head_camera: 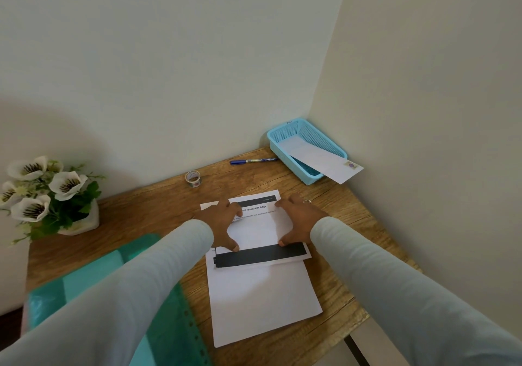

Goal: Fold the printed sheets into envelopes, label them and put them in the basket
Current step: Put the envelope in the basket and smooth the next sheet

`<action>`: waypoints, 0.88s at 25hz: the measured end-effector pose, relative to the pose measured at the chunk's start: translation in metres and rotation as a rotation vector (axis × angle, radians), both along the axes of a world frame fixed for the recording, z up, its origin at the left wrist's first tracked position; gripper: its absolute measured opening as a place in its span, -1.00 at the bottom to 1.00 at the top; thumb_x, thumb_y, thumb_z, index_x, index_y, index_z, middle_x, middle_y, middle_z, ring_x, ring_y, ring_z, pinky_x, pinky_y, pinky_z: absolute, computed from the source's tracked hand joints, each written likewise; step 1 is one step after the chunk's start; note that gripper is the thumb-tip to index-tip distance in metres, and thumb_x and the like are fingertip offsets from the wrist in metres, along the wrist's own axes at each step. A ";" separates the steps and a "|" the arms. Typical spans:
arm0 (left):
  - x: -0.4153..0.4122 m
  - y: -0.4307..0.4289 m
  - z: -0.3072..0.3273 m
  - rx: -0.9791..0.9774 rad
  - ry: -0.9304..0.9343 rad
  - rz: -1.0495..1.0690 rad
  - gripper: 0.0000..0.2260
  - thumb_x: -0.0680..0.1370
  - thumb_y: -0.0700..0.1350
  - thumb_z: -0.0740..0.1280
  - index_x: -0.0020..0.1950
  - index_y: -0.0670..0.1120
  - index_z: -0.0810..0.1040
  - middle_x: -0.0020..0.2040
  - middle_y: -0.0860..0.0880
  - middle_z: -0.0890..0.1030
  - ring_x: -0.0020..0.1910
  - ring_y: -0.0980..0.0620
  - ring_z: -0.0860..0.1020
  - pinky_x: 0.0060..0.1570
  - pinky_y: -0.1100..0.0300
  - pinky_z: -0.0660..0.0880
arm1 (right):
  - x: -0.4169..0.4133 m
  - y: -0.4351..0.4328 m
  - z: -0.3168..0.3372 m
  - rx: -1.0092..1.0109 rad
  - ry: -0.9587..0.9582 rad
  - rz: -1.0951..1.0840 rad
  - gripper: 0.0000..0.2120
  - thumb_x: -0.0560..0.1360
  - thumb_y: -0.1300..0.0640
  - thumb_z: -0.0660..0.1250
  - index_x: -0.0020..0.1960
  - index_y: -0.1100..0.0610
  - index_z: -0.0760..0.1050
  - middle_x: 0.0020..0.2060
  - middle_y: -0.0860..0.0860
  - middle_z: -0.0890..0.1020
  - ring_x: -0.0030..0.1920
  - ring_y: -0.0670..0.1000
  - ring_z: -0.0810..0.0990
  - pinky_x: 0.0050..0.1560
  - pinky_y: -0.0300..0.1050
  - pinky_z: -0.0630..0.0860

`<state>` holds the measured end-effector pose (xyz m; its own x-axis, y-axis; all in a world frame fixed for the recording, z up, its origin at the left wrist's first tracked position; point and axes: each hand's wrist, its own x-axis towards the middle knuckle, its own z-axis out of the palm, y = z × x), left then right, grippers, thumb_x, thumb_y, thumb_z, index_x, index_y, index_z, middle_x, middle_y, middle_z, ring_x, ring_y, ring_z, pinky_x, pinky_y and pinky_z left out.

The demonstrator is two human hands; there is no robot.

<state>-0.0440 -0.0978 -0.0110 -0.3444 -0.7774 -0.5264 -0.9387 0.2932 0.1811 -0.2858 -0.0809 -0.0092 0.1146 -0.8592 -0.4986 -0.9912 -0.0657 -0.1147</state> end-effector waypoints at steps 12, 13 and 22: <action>0.001 0.009 -0.008 -0.011 0.076 -0.038 -0.41 0.44 0.10 0.55 0.37 0.23 0.33 0.50 0.07 0.31 0.38 -0.04 0.41 0.30 0.01 0.51 | 0.014 0.004 0.007 0.013 0.028 0.060 -0.14 0.30 -0.22 0.62 0.48 -0.19 0.28 0.56 -0.03 0.25 0.52 0.17 0.30 0.35 0.19 0.49; 0.001 0.010 -0.009 -0.001 0.088 -0.026 -0.36 0.44 0.08 0.56 0.41 0.23 0.30 0.51 0.07 0.30 0.39 -0.04 0.42 0.31 0.02 0.51 | 0.014 0.005 0.007 0.015 0.022 0.055 -0.10 0.30 -0.22 0.62 0.51 -0.19 0.25 0.57 -0.03 0.24 0.52 0.17 0.31 0.34 0.18 0.50; 0.001 0.016 -0.010 -0.104 0.196 0.106 -0.38 0.46 0.16 0.52 0.45 0.21 0.36 0.49 0.06 0.43 0.39 -0.05 0.44 0.31 0.03 0.46 | 0.014 0.016 0.025 -0.070 -0.010 0.081 -0.26 0.38 -0.24 0.56 0.47 -0.15 0.36 0.50 -0.03 0.38 0.47 0.17 0.35 0.41 0.20 0.43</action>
